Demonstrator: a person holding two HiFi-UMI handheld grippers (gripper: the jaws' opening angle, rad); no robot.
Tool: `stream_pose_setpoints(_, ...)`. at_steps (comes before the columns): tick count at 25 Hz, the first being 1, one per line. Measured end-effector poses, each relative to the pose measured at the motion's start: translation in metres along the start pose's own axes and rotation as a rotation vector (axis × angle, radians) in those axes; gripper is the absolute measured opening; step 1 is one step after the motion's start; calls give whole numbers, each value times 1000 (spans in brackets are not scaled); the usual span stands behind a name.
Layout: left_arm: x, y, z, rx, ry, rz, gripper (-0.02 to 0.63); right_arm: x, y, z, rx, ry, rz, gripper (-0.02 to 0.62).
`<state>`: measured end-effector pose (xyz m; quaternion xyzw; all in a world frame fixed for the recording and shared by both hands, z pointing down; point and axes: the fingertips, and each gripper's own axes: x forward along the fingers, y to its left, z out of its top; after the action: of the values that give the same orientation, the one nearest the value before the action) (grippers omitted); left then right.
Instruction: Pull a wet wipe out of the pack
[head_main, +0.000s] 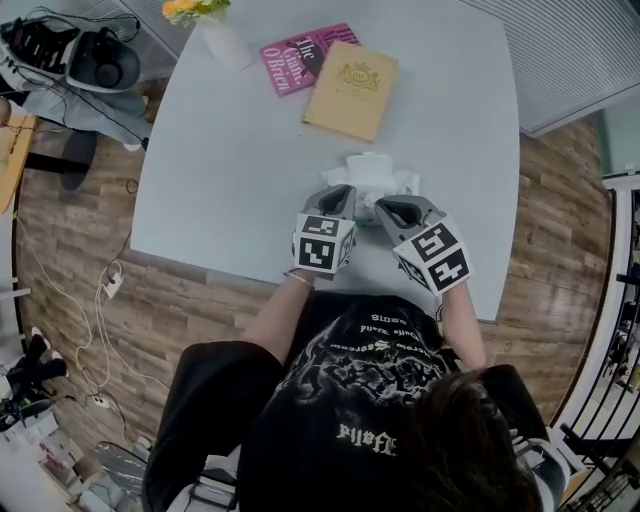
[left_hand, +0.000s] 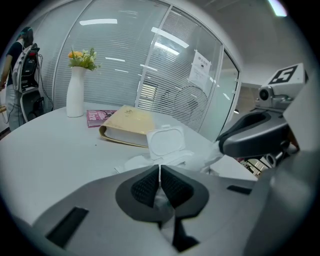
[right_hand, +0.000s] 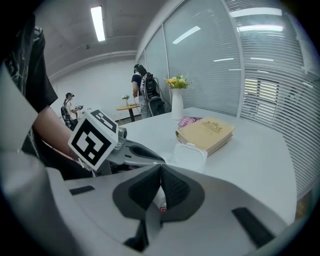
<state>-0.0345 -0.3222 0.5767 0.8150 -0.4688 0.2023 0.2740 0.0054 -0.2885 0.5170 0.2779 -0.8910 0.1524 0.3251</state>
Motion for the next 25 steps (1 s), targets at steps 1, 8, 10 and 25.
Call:
stream_pose_setpoints(1,0,0,0,0,-1,2,8,-3,0,2,10,-17,-2,3)
stream_pose_setpoints(8,0,0,0,0,-3,12,9,-20,-2,15,46,-104,-28,3)
stream_pose_setpoints(10,-1,0,0,-4,-5,17,9,-25,-3,17,71,-140,-40,3)
stream_pose_setpoints(25,-48,-10,35,-85,-191,-18,8,-98,-26,26,267,-420,-192,3)
